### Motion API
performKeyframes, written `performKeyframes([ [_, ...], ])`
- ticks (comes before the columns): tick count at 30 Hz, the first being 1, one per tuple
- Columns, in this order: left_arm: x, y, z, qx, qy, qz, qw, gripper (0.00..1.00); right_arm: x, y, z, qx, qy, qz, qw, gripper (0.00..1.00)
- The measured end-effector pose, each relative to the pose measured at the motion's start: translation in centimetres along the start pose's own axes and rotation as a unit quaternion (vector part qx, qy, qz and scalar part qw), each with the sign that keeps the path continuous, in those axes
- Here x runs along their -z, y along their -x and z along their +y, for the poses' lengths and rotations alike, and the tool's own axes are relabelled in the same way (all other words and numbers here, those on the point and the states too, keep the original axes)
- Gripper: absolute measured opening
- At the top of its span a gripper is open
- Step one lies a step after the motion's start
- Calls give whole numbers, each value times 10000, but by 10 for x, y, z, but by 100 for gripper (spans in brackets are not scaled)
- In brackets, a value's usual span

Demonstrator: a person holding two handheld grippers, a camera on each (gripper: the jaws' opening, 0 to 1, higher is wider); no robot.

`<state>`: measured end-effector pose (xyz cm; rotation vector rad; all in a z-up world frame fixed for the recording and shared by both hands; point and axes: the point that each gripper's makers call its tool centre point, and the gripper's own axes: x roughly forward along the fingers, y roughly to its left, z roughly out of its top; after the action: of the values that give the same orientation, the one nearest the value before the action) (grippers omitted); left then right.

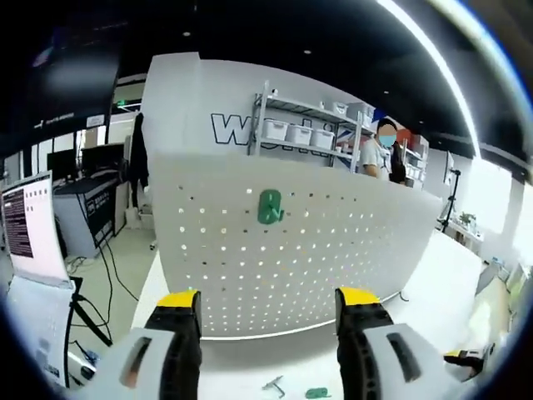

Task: Insert the hook assembly into the mounting plate slot until the hook locks in place.

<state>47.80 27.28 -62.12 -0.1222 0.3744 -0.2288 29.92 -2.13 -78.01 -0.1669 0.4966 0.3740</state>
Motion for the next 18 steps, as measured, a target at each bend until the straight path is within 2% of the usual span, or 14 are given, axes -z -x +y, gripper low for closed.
performKeyframes([
  [6,48,9,-15,290,-6,516,9982,75,2,-1,6,-136,24,48,9999,56],
  [11,74,19,-25,513,51,698,9962,77,4,-2,10,-202,89,116,9997,55],
  [15,99,28,-28,606,88,950,9936,80,6,-2,10,-215,79,154,9996,55],
  [16,107,30,-29,643,126,1000,9928,80,7,-3,10,-241,29,186,9995,54],
  [18,119,33,-29,630,207,1145,9912,81,10,-4,13,-424,-360,308,9980,52],
])
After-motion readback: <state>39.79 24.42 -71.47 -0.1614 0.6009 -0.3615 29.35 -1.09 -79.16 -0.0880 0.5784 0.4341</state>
